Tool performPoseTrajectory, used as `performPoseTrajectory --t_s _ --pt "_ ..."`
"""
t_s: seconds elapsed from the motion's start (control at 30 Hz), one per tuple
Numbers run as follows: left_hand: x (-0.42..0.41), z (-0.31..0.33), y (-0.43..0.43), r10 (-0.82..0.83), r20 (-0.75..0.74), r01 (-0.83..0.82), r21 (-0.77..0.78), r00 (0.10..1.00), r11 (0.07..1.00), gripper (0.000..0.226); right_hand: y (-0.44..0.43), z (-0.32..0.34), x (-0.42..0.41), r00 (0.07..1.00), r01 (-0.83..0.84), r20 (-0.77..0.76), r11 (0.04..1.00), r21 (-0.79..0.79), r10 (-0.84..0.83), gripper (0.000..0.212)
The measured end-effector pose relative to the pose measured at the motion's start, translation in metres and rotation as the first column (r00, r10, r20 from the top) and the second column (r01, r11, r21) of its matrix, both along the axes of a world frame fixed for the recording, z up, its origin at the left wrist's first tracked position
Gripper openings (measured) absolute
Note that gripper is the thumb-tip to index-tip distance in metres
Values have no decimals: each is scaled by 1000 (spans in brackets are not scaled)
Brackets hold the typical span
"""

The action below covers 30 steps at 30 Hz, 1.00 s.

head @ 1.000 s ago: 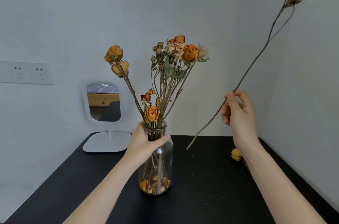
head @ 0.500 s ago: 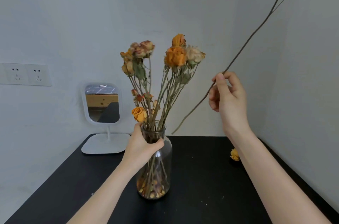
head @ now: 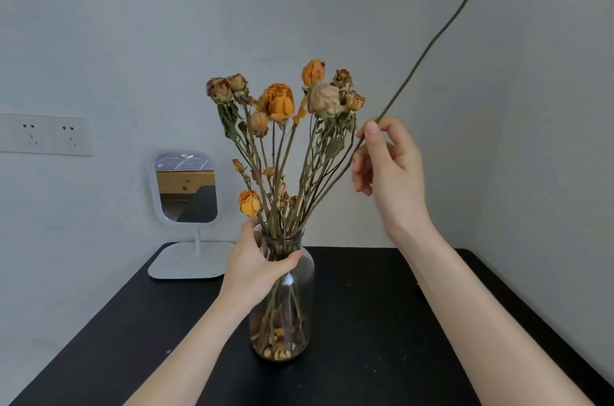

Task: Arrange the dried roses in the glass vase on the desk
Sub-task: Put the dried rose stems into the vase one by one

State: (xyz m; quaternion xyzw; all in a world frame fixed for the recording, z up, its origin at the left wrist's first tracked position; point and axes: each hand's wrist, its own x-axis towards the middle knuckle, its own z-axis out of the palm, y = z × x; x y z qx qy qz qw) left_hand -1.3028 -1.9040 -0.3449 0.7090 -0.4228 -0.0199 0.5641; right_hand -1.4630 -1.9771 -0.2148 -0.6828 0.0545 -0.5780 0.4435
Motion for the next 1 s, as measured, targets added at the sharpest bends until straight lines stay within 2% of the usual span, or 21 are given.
performPoseTrajectory --t_s 0.23,0.3,0.4,0.53,0.67,0.73,1.0 --pt "6 -5 -1 -94 -71 98 41 993 994 65 9 -3 12 992 -14 -128 998 -68 6 21" --pt "8 -7 -2 -123 -107 127 32 987 991 66 13 -3 16 979 24 -199 993 -113 -46 20" --pt "10 -10 -3 -130 -162 133 9 978 991 76 18 -5 22 938 141 -277 959 -244 -208 16" --pt "9 -11 -3 -108 -151 108 -6 983 994 80 25 -7 29 883 293 -233 866 -405 -408 17" --pt "8 -12 -3 -103 -133 101 -19 986 995 82 32 -11 31 865 379 -127 799 -466 -485 19" --pt "8 -12 -3 -105 -125 103 -19 987 994 82 34 -13 31 851 400 -120 780 -482 -511 19" --pt "9 -14 -3 -120 -118 116 -38 986 993 79 26 -32 40 735 338 -389 797 -500 -556 25"
